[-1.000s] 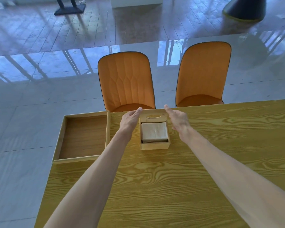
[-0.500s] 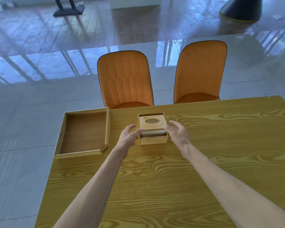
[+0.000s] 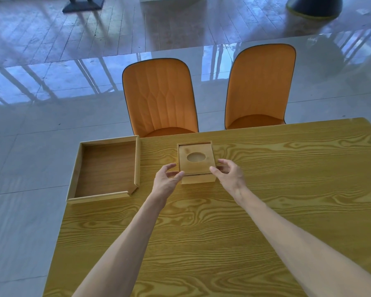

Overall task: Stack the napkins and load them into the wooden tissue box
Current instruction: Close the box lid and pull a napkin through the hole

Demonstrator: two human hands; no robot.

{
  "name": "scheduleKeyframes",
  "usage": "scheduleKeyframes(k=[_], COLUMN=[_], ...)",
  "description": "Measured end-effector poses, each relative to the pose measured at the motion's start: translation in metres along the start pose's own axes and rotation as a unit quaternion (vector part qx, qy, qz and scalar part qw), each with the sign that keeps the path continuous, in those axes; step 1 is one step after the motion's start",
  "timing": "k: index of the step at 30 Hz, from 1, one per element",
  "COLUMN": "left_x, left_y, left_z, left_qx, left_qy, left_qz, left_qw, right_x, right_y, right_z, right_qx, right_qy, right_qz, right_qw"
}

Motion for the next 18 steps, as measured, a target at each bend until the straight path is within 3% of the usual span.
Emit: scheduleKeyframes(k=[6, 11, 18], left_x=[-0.007, -0.012, -0.015], left_y=[-0.005, -0.005, 0.002], left_z=[-0.005, -0.006, -0.019], left_qx=[-0.021, -0.014, -0.048], left_qy=[0.018, 0.020, 0.059], left_qz=[-0.002, 0.008, 0.003], left_qw=[1.000, 1.000, 0.997], right_x=[-0.005, -0.012, -0.028], right_y=[-0.006, -0.043, -0.070], right_z=[-0.003, -0.016, -0.056], right_qx=[0.143, 0.308, 0.490], right_qy=[0.024, 0.054, 0.030], right_qz=[0.063, 0.216, 0.196], right_qw=[0.987, 0.925, 0.849])
Point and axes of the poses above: each hand's wrist, its own x-axis away from the middle knuckle, its own z-axis out of the back of the hand, y = z × x, the point moved 3 cm from there along -x, towards the middle knuckle, and after that the axes turned 8 degrees about -x, right-handed, at the moved point
